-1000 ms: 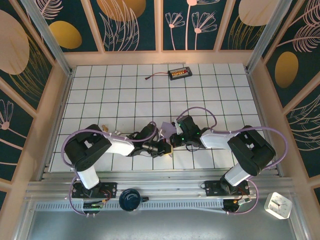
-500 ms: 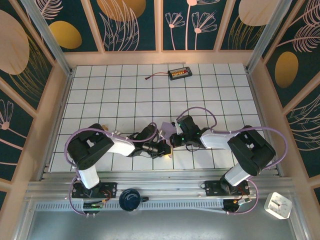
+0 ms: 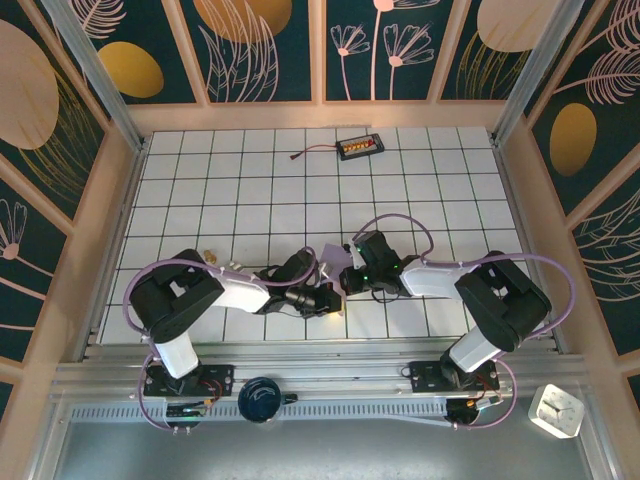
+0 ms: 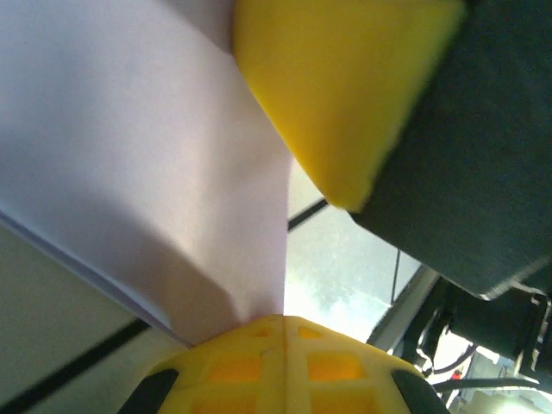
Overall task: Fold a paper plane with a square sheet of paper (pick it up from the middle)
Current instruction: Third fold the triangle at the center of the table.
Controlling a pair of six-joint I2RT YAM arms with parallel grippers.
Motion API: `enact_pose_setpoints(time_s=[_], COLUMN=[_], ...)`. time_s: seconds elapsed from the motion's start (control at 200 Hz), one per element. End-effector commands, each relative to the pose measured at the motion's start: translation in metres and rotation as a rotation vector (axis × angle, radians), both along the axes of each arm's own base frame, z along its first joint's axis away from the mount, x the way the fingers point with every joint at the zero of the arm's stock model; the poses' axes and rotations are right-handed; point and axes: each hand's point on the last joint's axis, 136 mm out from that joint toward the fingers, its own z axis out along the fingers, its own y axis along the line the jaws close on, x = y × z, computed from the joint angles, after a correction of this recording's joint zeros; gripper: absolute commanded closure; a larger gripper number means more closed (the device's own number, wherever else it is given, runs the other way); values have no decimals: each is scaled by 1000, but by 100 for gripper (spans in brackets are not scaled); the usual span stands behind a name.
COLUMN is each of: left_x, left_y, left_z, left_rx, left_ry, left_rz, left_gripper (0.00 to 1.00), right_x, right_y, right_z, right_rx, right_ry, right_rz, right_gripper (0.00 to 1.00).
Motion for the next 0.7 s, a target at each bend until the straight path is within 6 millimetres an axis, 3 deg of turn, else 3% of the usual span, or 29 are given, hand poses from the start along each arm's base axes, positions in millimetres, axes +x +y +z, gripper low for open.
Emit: enact_pose_setpoints(time_s=[0.0,0.45,0.525,0.686,0.696], left_x=[-9,-25,-24,-8,-7], left_y=[-2,16,15,-1,-3], left_z=[8,-35,-29,7,16], left_rx=[-21,114,105,12,-8], left_ry=[22,82,70,-2,-17], left_rz=[-21,-44,-43,-23,-19], left_gripper=[100,100,100,100,100], right_x=[-26,-27,-27,-27,-27], right_y=[-28,-31,-31,-31,-31], right_z=[-35,-36,-36,-37,-37], right_rx=[-152,-159,-159,-159,-159], right_ry=[117,119,120,122,121], right_rz=[-6,-9,-10,-10,-9], right_gripper=[100,100,100,100,100])
